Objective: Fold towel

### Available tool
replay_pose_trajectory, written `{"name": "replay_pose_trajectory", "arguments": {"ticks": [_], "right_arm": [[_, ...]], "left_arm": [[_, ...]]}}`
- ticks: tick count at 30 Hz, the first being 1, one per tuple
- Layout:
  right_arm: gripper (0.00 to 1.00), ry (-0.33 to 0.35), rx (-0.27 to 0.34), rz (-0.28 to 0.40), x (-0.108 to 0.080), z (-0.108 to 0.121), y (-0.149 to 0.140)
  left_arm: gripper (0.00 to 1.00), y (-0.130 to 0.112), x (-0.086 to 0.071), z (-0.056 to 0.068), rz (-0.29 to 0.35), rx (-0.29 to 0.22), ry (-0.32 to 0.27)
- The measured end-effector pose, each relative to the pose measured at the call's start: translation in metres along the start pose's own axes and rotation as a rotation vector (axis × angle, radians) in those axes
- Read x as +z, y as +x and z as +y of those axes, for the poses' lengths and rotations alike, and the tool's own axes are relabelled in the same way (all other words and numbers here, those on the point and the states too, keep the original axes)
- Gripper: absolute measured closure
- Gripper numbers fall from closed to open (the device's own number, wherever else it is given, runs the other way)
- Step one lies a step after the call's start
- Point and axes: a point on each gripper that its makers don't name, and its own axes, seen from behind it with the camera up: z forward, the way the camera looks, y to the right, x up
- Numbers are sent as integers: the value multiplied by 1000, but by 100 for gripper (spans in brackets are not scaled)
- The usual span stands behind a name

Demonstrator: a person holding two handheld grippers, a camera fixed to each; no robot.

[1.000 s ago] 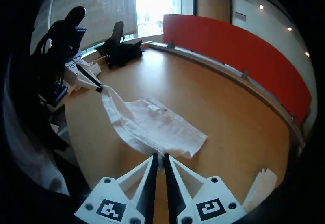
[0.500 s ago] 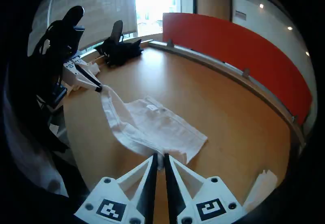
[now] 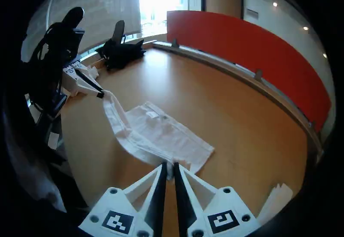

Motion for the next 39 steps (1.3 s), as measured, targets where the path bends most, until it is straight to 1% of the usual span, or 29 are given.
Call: {"name": "replay_pose_trajectory", "arguments": {"ticks": [5,8,14,23,30,35,39], "right_arm": [[87,-19,-4,-13,11,14,3],[87,-24,-7,-24,18,21,4],[87,-35,-6,-44,32,32,2],[87,-31,26,-77,50,40,-7],[87,-31,38,-106,64,48,-16],[87,-30,43,-119,76,52,-20],[84,-43,45,-123,84,58,-21]], "left_arm": [[90,3,11,-9,-4,-25,19],[90,4,18,-14,-18,-45,35],[90,7,34,-21,-30,-82,48],[90,6,55,-32,-50,-88,66],[90,3,72,-36,-66,-121,71],[90,-1,86,-43,-74,-135,93],[89,-2,97,-50,-68,-138,116]]}}
